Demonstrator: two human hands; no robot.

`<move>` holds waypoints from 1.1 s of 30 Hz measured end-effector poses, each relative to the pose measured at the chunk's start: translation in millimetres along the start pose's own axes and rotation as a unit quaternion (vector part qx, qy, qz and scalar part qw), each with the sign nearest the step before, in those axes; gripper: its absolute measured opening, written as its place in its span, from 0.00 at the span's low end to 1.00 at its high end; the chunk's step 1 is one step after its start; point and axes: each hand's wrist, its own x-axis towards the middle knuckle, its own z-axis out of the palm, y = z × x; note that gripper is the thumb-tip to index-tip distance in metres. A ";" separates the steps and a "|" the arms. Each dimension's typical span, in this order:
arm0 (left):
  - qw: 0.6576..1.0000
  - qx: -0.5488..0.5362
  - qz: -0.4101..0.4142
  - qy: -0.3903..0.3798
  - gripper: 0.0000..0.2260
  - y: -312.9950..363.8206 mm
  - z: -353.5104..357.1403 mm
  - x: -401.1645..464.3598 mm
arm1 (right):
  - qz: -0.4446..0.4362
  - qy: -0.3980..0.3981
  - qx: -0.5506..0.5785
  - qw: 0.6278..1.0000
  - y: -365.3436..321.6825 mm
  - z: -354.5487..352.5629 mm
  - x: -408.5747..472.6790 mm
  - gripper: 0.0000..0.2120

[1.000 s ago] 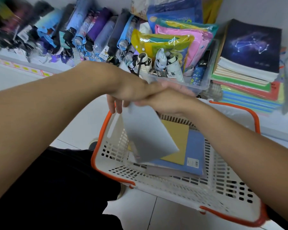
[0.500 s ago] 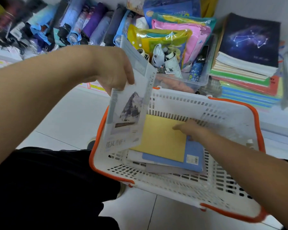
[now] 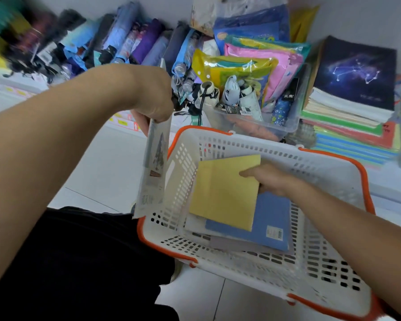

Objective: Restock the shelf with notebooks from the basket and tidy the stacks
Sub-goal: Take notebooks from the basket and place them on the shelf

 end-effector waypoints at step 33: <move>0.679 -0.672 0.193 0.223 0.41 -59.5 -72.5 -58.5 | -0.110 -0.206 0.118 0.965 -168.9 -63.4 -158.0 0.34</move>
